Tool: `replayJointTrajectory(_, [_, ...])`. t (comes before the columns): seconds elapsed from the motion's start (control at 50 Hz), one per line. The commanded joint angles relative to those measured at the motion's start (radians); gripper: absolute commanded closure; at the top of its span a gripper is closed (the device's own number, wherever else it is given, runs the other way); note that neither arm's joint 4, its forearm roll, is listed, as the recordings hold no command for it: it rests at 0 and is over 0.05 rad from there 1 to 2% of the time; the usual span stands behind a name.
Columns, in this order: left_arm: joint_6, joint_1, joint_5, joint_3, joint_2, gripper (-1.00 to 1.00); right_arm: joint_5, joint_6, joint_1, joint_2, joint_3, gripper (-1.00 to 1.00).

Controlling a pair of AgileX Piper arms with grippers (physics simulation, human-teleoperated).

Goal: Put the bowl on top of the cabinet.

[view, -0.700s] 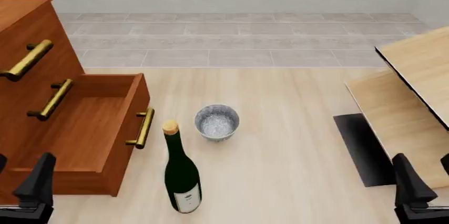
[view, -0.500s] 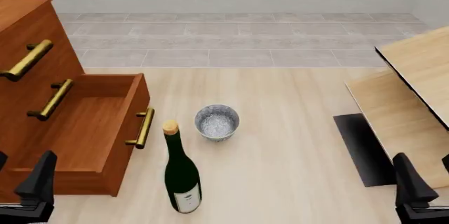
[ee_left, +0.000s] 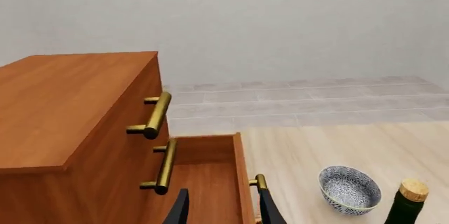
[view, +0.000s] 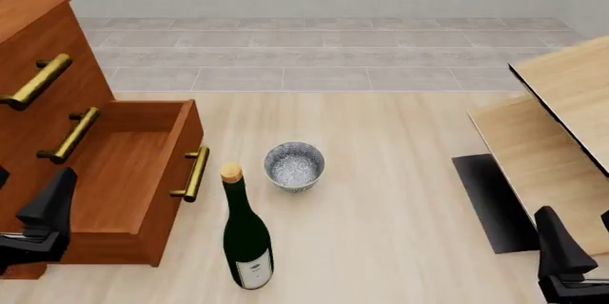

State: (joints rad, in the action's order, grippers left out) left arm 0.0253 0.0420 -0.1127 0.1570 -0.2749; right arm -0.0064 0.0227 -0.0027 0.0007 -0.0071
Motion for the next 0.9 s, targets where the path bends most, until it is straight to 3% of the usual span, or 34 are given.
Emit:
replayJointTrajectory(0.02, [0.029,0.055,-0.004,0.086,-0.102,-1.00,-0.003,0.005,-0.001,0.000,0.001,-1.00])
replayJointTrajectory(0.38, [0.034,0.117,-0.107,0.216,-0.315,-1.00,-0.006,0.006,-0.005,0.000,0.000,-1.00])
replayJointTrajectory(0.9, [0.035,0.161,-0.324,0.291,-0.620,-1.00,-0.010,0.008,-0.015,0.000,-0.003,-1.00])
